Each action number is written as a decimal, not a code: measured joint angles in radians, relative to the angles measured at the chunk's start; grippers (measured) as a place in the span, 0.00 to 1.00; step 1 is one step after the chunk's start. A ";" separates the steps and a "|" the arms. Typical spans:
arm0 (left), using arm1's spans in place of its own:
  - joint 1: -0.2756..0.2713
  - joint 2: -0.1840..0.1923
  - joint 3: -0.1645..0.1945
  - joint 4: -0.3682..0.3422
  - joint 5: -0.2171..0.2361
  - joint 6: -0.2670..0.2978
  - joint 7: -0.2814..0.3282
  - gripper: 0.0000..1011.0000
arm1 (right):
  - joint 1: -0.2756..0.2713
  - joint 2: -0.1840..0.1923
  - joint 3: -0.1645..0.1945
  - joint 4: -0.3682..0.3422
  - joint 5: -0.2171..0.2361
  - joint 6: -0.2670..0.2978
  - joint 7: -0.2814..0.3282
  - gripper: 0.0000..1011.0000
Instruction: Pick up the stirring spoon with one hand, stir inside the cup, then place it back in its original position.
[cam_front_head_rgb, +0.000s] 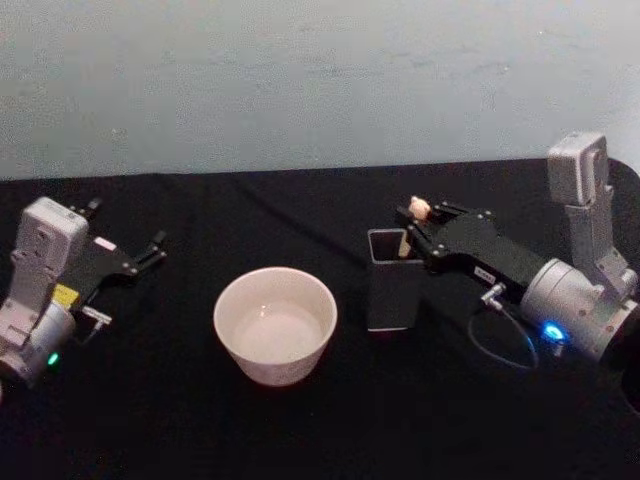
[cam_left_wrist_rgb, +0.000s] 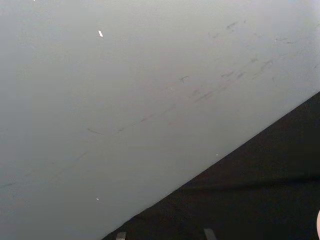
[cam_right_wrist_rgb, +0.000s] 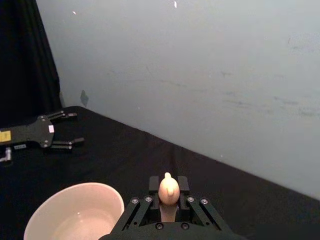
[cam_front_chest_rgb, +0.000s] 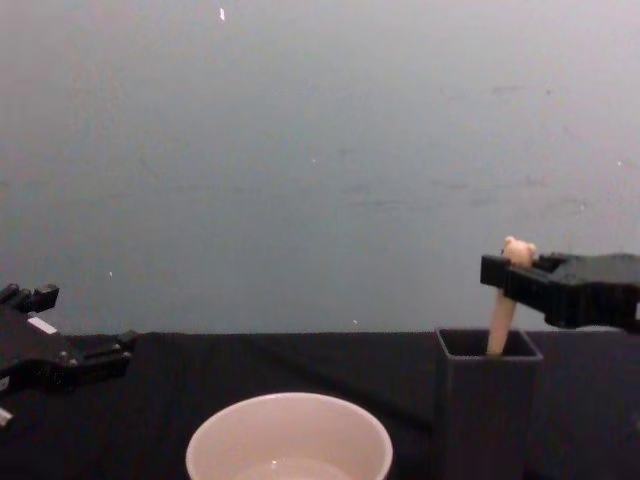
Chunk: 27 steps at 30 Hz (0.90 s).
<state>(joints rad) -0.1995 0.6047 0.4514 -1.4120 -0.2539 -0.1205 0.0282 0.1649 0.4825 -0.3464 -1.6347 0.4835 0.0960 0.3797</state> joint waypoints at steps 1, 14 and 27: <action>0.000 0.000 0.000 0.000 0.000 0.000 0.000 0.99 | -0.001 -0.005 0.000 0.006 -0.001 0.002 -0.002 0.21; 0.000 0.000 0.000 0.000 0.000 0.000 0.000 0.99 | 0.002 -0.036 -0.002 0.047 -0.018 0.009 -0.018 0.21; 0.000 0.000 0.000 0.000 0.000 0.000 0.000 0.99 | -0.002 -0.043 0.000 0.052 -0.035 0.021 -0.026 0.21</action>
<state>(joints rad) -0.1995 0.6047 0.4514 -1.4120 -0.2539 -0.1205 0.0283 0.1633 0.4393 -0.3468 -1.5829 0.4485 0.1166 0.3537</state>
